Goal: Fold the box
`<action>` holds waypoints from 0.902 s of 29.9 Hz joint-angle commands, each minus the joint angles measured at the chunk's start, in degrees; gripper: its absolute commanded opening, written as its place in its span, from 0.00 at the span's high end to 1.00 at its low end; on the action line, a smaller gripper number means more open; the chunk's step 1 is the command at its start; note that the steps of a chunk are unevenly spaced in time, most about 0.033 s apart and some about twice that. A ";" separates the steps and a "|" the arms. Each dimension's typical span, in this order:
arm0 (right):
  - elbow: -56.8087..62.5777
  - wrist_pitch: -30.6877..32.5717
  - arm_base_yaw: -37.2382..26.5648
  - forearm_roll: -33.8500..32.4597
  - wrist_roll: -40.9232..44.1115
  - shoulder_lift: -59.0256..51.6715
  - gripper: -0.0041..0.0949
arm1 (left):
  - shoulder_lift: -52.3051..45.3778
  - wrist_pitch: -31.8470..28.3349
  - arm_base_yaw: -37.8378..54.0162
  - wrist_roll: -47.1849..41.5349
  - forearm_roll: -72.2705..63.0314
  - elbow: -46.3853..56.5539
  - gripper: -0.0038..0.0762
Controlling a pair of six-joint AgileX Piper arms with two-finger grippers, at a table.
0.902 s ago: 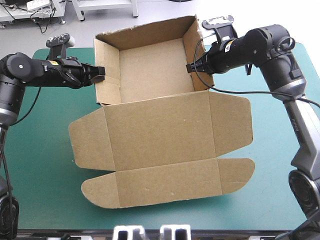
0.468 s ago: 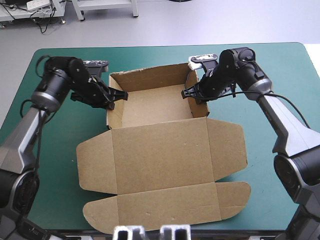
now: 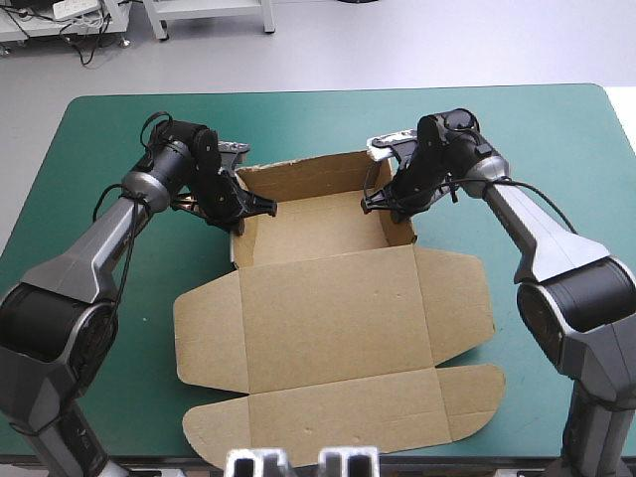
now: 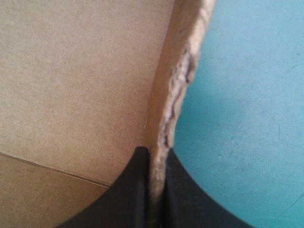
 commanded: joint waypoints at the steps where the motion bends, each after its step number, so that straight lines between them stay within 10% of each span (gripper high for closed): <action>1: -1.46 2.76 -0.27 -4.97 -3.26 -1.50 0.97 | 0.05 2.60 -0.05 0.81 3.06 -0.97 0.95; 12: -4.04 2.90 -0.18 -11.88 -5.92 -1.37 0.59 | 0.26 2.60 0.06 -2.23 3.25 -3.10 0.68; 19: -6.01 2.90 -0.18 -14.08 -6.00 -2.36 0.51 | 0.26 2.60 3.36 -10.17 -3.21 -3.10 0.47; 27: -6.15 2.75 -0.18 -15.79 -14.89 -6.44 0.51 | 0.14 2.60 8.40 -11.57 -18.92 -3.10 0.46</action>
